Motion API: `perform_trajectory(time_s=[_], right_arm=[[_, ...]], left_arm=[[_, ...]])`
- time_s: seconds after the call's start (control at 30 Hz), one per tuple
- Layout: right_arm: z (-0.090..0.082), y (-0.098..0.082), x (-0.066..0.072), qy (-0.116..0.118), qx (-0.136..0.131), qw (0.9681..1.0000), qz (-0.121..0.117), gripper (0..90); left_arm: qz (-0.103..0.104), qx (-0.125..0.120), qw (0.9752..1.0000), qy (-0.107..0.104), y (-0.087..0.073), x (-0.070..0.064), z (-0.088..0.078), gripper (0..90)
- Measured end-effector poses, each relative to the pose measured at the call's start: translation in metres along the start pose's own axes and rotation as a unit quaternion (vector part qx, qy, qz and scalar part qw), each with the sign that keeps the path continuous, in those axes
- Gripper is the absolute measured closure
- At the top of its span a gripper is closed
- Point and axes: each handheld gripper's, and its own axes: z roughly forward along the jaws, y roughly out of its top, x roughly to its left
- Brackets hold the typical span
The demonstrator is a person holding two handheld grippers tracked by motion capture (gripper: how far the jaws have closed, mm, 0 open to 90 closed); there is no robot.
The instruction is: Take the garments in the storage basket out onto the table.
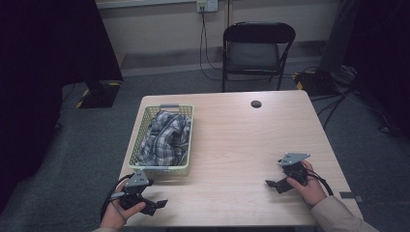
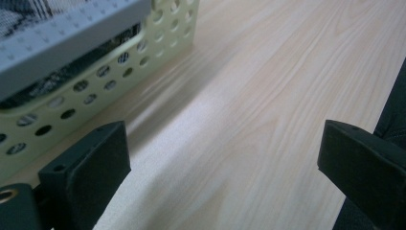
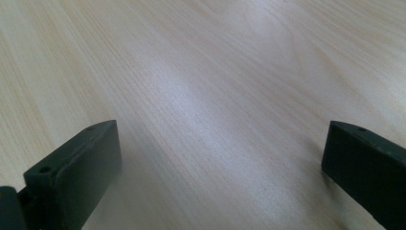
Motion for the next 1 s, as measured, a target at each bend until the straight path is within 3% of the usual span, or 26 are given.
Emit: perform_trajectory(time_s=[0.47,1.0], right_arm=[[0.000,0.000,0.000,0.000,0.000,1.0000,0.000,0.0],[0.000,0.000,0.000,0.000,0.000,1.0000,0.000,0.0]], left_arm=[[-0.018,-0.008,0.9998,-0.005,0.013,0.004,-0.011,4.1],[-0.028,-0.007,0.9995,0.014,0.037,0.009,-0.020,4.1]])
